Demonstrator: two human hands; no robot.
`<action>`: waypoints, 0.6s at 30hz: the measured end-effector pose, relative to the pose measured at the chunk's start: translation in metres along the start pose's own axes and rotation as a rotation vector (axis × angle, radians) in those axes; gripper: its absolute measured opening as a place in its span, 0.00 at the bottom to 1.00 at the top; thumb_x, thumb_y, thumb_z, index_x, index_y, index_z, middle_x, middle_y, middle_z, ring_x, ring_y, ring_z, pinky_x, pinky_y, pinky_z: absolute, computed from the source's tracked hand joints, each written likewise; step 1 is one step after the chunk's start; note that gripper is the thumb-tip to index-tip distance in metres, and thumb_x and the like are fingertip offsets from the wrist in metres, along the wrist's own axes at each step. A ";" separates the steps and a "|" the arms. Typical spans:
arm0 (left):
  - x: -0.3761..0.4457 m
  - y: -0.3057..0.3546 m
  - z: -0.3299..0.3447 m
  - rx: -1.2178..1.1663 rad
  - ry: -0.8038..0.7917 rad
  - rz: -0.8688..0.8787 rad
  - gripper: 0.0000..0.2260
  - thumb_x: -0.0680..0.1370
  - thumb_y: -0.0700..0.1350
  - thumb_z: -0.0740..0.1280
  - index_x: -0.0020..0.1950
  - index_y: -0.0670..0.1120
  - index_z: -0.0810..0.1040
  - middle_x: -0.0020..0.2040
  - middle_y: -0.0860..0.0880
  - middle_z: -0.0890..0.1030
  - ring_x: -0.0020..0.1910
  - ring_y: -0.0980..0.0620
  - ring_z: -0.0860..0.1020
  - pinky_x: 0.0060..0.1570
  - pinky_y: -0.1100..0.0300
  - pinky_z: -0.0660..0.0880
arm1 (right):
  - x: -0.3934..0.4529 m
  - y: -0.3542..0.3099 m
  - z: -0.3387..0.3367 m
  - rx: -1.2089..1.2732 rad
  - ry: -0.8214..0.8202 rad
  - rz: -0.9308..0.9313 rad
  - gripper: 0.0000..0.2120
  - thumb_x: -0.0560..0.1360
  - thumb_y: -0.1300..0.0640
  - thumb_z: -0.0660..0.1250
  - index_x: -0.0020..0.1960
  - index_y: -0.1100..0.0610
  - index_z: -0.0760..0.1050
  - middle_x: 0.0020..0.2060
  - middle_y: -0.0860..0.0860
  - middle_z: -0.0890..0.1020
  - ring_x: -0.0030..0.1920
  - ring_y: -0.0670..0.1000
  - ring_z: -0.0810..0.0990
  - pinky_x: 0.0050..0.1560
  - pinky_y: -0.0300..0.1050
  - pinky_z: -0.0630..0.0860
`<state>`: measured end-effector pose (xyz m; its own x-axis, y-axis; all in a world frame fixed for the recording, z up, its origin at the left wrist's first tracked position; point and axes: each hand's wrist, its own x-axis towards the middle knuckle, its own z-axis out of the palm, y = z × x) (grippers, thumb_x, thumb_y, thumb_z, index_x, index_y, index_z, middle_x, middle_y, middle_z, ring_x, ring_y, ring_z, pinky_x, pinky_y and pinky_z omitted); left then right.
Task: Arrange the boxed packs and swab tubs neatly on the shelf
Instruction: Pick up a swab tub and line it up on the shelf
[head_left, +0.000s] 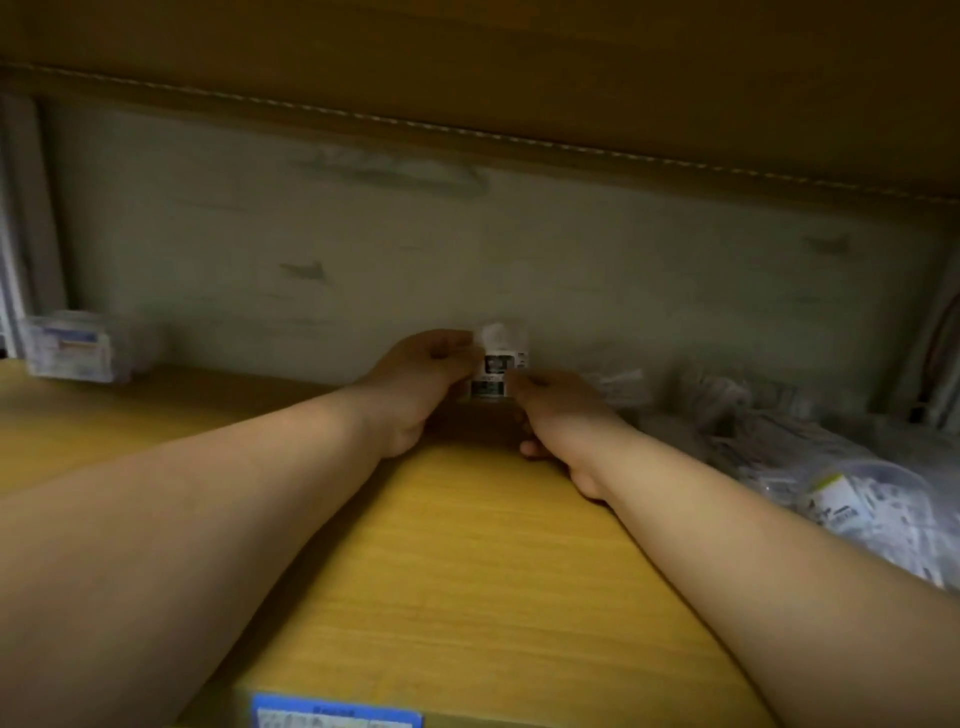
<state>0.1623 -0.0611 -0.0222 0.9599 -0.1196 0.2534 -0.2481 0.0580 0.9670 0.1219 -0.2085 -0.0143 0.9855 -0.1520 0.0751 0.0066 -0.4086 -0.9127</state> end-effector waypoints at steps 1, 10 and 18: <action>0.001 0.001 0.000 -0.022 -0.034 -0.019 0.12 0.80 0.41 0.68 0.64 0.45 0.78 0.57 0.44 0.83 0.55 0.48 0.82 0.56 0.54 0.79 | 0.000 0.000 -0.002 0.006 0.010 0.008 0.20 0.83 0.43 0.58 0.70 0.51 0.72 0.56 0.51 0.78 0.34 0.47 0.78 0.43 0.42 0.78; -0.006 0.002 0.004 0.013 -0.104 -0.040 0.06 0.79 0.41 0.70 0.55 0.44 0.81 0.55 0.44 0.84 0.57 0.46 0.81 0.64 0.48 0.75 | -0.018 -0.001 -0.007 0.217 -0.065 0.011 0.19 0.83 0.52 0.62 0.70 0.60 0.71 0.61 0.55 0.78 0.40 0.47 0.81 0.59 0.50 0.81; -0.102 0.031 0.026 0.343 -0.108 0.019 0.11 0.75 0.48 0.74 0.53 0.44 0.84 0.50 0.45 0.86 0.50 0.47 0.83 0.54 0.50 0.79 | -0.100 -0.002 -0.042 0.196 -0.054 0.038 0.23 0.75 0.54 0.74 0.66 0.60 0.75 0.61 0.55 0.79 0.51 0.51 0.83 0.53 0.45 0.83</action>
<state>0.0528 -0.0731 -0.0174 0.9399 -0.2268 0.2552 -0.3128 -0.2724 0.9099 0.0167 -0.2304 -0.0035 0.9934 -0.1129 0.0222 -0.0032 -0.2199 -0.9755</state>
